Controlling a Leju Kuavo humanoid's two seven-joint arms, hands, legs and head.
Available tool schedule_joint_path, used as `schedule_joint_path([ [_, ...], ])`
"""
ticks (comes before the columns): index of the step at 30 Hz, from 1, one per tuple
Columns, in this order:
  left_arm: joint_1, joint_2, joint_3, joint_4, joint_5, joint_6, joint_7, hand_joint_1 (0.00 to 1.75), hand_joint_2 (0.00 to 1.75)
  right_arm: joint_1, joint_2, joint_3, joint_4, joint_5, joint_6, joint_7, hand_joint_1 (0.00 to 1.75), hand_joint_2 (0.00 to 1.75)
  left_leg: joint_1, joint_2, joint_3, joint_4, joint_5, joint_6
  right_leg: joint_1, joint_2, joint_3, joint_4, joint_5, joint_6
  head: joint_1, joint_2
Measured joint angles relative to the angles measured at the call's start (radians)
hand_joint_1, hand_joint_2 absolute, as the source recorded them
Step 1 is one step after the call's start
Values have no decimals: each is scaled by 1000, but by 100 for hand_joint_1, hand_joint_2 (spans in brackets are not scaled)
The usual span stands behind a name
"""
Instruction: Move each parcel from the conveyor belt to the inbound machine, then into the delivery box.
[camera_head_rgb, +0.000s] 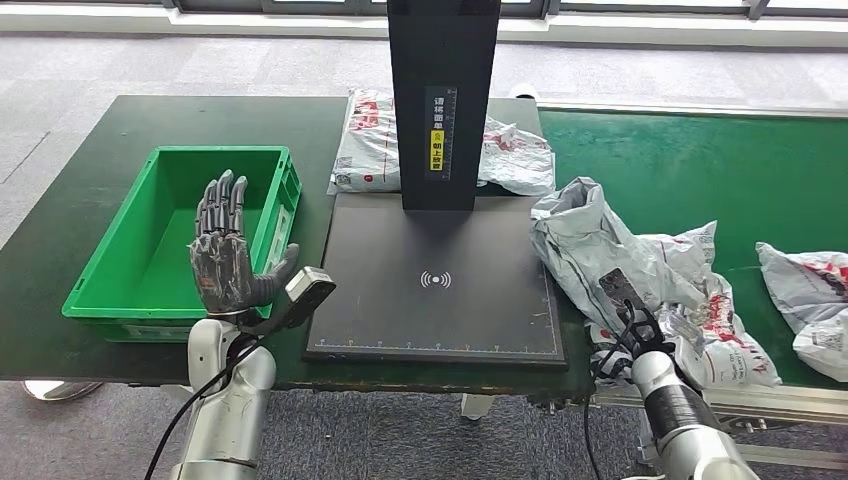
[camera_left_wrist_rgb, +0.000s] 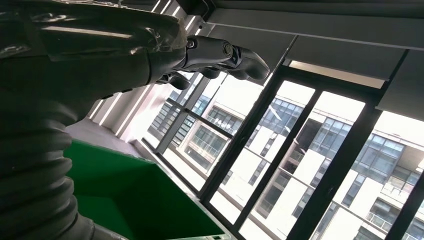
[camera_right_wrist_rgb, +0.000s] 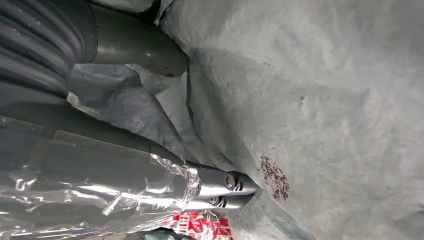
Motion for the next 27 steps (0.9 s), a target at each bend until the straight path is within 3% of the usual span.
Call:
schedule_joint_path([
  [2,1,0,0,2,-17,0,20,0,175,-2,4,0,3,-7,-9,-14,175,175,0,0,0,0,0,0,0,0,0,0,0,0,0,0],
  [12,1,0,-3,-5,-35,0,70,0,175,13,29,0,-42,-60,-112,-162,175,175,0,1,0,0,0,0,0,1,0,0,0,0,0,0],
  [27,10,0,-5,-41,-37,0,88,0,175,34,47,39,-198,-140,-221,-280,175,175,0,0,0,0,0,0,0,1,0,0,0,0,0,0],
])
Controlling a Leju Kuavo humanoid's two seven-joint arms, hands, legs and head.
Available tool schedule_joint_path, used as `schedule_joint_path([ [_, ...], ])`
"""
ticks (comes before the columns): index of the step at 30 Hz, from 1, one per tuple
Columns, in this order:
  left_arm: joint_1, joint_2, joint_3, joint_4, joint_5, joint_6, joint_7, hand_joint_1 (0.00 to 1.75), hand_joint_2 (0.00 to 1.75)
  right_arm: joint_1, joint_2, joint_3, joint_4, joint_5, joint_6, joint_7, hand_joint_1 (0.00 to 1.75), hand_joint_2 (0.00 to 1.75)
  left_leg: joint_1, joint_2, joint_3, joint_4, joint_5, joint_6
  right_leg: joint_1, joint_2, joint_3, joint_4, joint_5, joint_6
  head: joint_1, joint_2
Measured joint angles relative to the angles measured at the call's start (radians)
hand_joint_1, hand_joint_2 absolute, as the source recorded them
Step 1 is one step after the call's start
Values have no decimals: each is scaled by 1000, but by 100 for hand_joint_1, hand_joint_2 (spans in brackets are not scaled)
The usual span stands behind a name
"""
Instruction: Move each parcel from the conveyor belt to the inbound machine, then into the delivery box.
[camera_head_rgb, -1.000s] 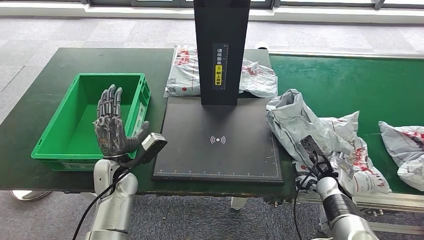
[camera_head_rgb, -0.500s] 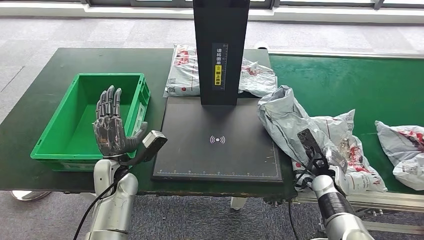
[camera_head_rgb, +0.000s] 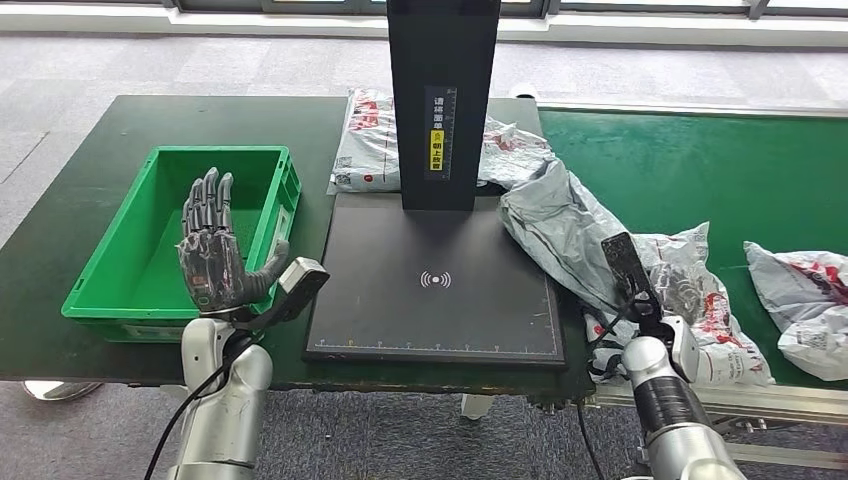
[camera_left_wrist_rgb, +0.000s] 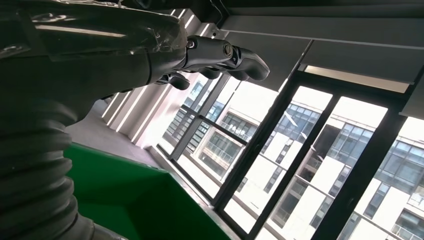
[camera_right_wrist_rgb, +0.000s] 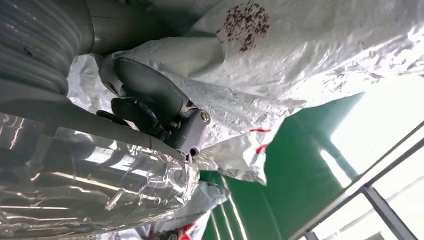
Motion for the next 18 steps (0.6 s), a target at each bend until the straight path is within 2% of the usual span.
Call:
schedule_joint_path([
  [15,5,1,0,-25,3,0,-17,0,175,72,25,39,-165,-68,-32,-52,175,175,0,-1,-1,0,0,0,0,-1,0,0,0,0,0,0],
  [18,6,1,0,-27,4,0,-21,0,175,83,30,45,-195,-100,-49,-86,175,175,0,-1,-1,0,0,0,0,-1,0,0,0,0,0,0],
])
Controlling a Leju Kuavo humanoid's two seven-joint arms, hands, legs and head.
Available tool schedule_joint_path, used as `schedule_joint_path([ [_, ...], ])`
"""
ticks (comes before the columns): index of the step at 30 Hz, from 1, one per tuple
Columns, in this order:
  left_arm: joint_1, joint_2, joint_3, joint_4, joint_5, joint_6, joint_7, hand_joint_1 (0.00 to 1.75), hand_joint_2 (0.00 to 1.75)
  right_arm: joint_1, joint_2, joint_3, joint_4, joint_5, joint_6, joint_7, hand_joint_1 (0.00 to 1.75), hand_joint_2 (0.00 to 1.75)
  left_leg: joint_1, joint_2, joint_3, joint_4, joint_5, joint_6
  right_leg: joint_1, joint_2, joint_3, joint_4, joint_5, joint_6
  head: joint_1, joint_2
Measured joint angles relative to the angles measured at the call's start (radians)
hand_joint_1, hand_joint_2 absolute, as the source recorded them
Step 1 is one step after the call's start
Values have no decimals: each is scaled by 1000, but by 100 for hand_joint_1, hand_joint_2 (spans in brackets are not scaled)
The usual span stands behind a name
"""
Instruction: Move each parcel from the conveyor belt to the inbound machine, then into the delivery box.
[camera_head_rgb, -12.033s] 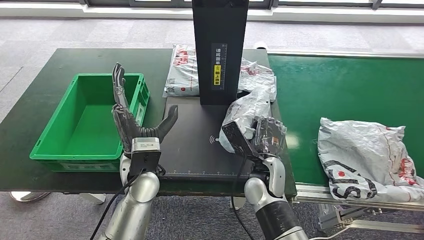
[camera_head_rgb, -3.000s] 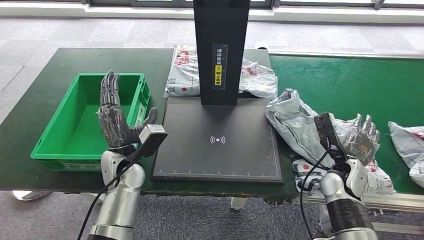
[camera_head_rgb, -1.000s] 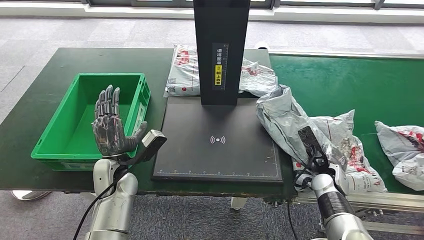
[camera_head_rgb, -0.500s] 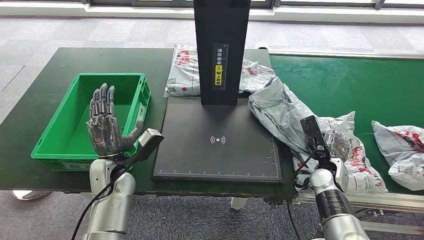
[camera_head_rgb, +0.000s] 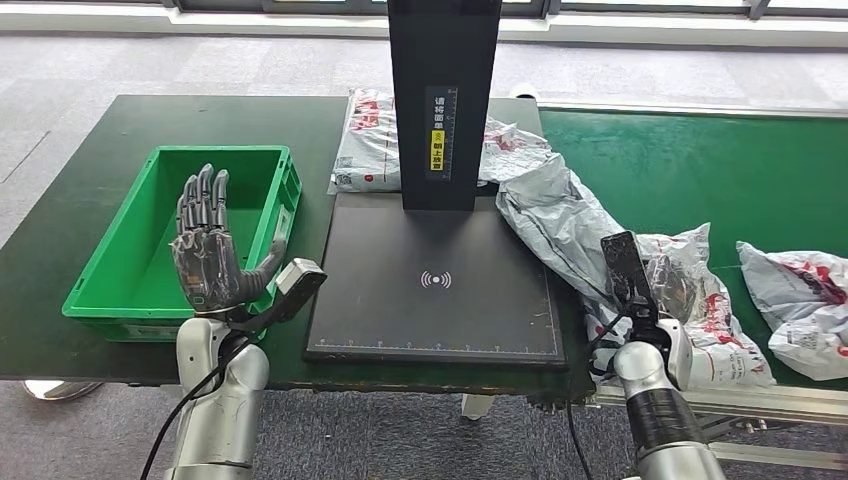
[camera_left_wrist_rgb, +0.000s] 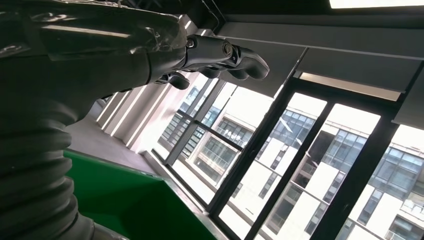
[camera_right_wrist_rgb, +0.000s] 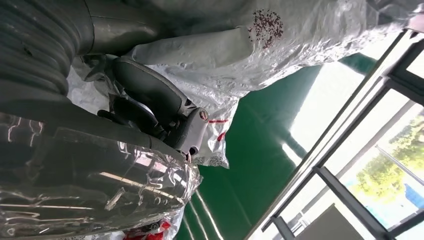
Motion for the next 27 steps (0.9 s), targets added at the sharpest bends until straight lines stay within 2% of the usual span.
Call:
schedule_joint_path([
  [5,4,0,0,-29,16,0,-8,0,175,29,23,38,-111,-74,-91,-101,175,175,0,0,0,0,0,0,0,0,0,0,0,0,0,0],
  [9,9,2,1,-66,68,0,-28,0,175,47,52,117,-205,-58,-160,-140,175,175,1,1,0,0,0,0,1,1,0,1,-1,-1,0,0],
  [15,15,3,0,-131,113,0,-35,0,175,47,127,302,-293,93,-207,-56,175,175,2,1,0,0,1,-1,1,2,-1,1,-1,-2,0,0],
  [17,15,3,-1,-141,114,0,-31,0,175,44,144,333,-301,116,-212,-36,175,175,2,1,0,0,1,-2,1,1,-1,1,-1,-2,0,0],
  [20,15,3,-3,-145,115,0,-28,0,175,42,151,343,-303,120,-213,-28,175,175,2,1,0,0,1,-2,1,1,-1,1,-1,-2,0,0],
  [24,3,3,-62,-179,151,0,1,0,175,-58,245,410,-275,39,-202,18,175,175,2,1,0,0,1,-2,1,2,-2,2,-1,-2,0,0],
  [27,-6,3,-95,-181,170,0,14,0,175,-130,284,416,-189,10,-187,41,175,175,2,2,1,0,1,-2,1,2,-2,1,0,-2,0,0],
])
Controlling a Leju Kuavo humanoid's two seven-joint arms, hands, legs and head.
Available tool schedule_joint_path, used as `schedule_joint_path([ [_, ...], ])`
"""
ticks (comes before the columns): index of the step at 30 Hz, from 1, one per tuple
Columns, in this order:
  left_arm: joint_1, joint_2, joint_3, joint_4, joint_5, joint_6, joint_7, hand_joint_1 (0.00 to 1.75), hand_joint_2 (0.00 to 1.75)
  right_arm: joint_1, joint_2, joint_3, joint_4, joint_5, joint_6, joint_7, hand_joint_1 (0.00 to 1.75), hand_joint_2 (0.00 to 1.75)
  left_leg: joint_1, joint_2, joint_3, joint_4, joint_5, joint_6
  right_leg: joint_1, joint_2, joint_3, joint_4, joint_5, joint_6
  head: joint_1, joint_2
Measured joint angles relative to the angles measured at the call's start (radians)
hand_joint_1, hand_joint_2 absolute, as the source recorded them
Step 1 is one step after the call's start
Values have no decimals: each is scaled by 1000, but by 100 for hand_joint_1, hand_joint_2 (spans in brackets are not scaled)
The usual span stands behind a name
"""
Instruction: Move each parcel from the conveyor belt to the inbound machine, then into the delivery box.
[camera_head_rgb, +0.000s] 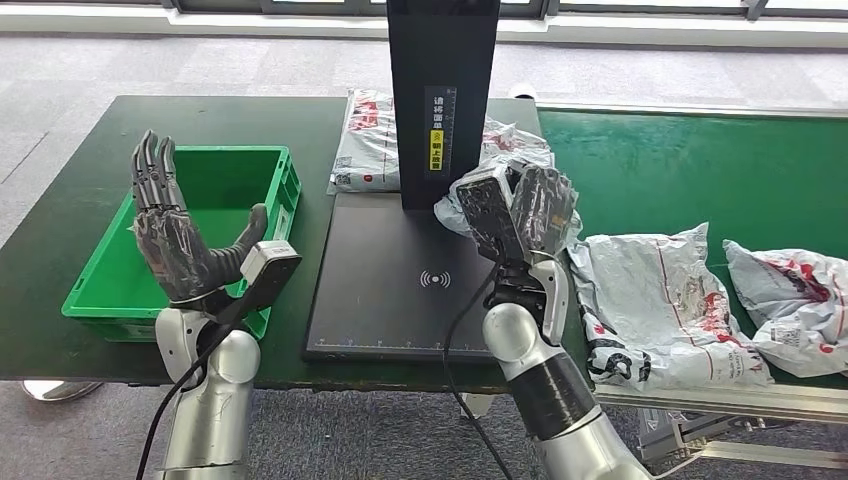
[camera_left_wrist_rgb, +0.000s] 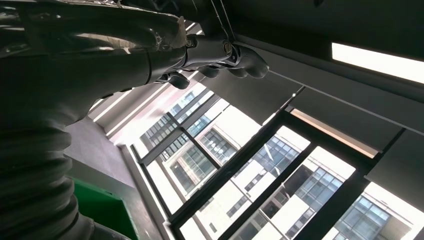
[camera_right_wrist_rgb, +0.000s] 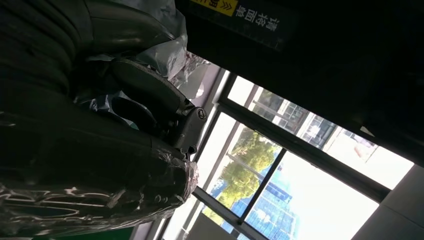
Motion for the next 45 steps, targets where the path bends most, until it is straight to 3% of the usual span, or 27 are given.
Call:
schedule_joint_path([
  [6,-15,0,-60,7,13,0,32,0,175,-110,50,36,202,-36,-5,122,175,175,0,1,0,0,0,0,0,1,-1,0,0,0,0,0],
  [16,-33,0,-139,30,29,0,63,0,175,-203,66,65,440,-80,-28,228,175,175,0,2,0,0,0,0,0,2,-1,0,0,0,0,0],
  [22,-43,-1,-184,44,23,0,98,0,175,-208,66,65,519,-130,-19,213,175,175,0,3,1,0,0,0,0,4,-1,0,1,0,0,0],
  [23,-45,-1,-190,46,22,0,103,0,175,-208,66,65,530,-145,-6,202,155,175,0,4,1,0,0,0,0,4,-1,0,1,0,0,0],
  [26,-49,-2,-206,52,22,0,111,0,175,-204,67,68,553,-190,71,201,57,175,0,4,1,0,0,-1,0,4,-1,0,1,0,0,0],
  [27,-50,-3,-210,54,22,0,112,0,175,-201,68,76,555,-207,106,212,44,175,0,4,1,0,0,-1,0,5,-2,0,1,0,0,0],
  [28,-52,-3,-214,57,22,0,113,0,175,-198,69,91,557,-223,142,224,44,175,0,5,1,0,0,-1,0,5,-2,0,1,0,0,0],
  [32,-59,-5,-229,67,20,0,115,0,175,-187,71,170,558,-249,204,249,0,0,0,6,1,0,0,-1,0,6,-2,0,1,0,0,0],
  [39,-68,-8,-237,84,15,0,116,0,175,-185,71,264,558,-359,234,213,0,0,0,7,1,0,0,-1,0,7,-2,0,1,0,0,0],
  [45,-72,-9,-236,98,12,0,96,0,175,-213,71,306,557,-461,165,63,0,0,0,7,1,0,0,-1,0,7,-2,0,2,0,0,0],
])
